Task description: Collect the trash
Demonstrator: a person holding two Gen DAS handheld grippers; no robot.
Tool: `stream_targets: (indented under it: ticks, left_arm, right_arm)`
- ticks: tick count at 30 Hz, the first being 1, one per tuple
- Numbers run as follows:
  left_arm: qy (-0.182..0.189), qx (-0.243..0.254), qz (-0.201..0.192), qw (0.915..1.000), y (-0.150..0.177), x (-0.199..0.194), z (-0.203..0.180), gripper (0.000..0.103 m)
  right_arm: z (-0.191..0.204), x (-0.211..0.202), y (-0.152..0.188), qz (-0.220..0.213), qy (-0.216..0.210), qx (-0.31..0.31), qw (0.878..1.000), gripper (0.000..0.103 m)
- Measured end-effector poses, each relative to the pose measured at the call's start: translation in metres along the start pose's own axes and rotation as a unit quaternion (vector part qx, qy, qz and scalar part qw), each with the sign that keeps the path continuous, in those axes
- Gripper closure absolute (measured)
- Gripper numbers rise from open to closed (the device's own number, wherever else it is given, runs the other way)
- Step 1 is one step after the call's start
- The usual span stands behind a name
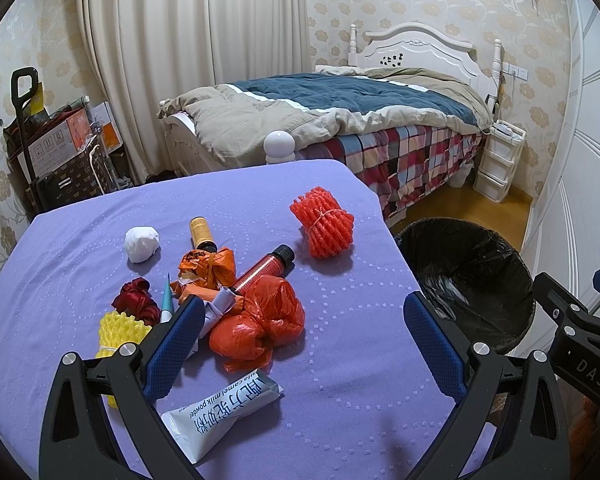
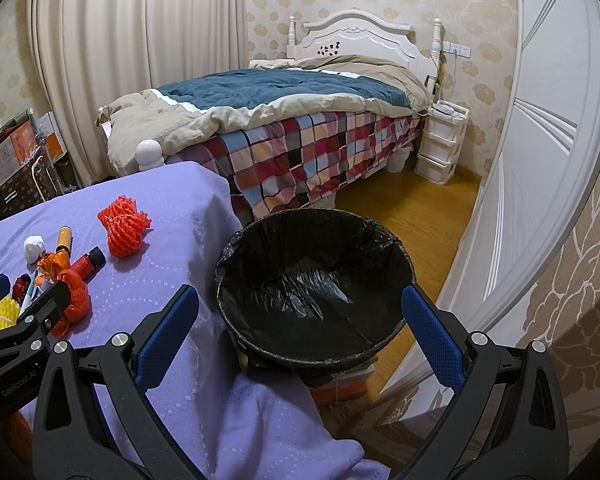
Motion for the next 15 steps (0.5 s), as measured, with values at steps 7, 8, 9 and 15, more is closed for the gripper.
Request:
stream_targets:
  ticks: [7, 8, 9, 15]
  left_arm:
    - [0.000, 0.000, 0.000, 1.0000, 0.000, 0.001, 0.001, 0.006]
    - [0.000, 0.000, 0.000, 1.0000, 0.000, 0.001, 0.002, 0.006]
    - [-0.001, -0.001, 0.000, 1.0000, 0.000, 0.001, 0.001, 0.006]
    - [-0.010, -0.001, -0.002, 0.9999, 0.005, 0.000, 0.015, 0.006]
  right_arm:
    - [0.001, 0.001, 0.000, 0.001, -0.001, -0.001, 1.000, 0.004]
    - [0.000, 0.001, 0.000, 0.001, -0.001, -0.001, 1.000, 0.004]
    - [0.001, 0.001, 0.000, 0.001, -0.002, -0.001, 1.000, 0.004]
    - [0.012, -0.001, 0.005, 0.001, -0.012, -0.009, 1.000, 0.004]
Point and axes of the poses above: each gripper's, at about its wrist camera, not at the fingertips, and x roughly the way its jaws point, z to its left, y to its underside, the point moved 4 cm from there along x, roughly the way its jaws point, and after that the axes turned 6 degrees about x, right-handed, at the moved point
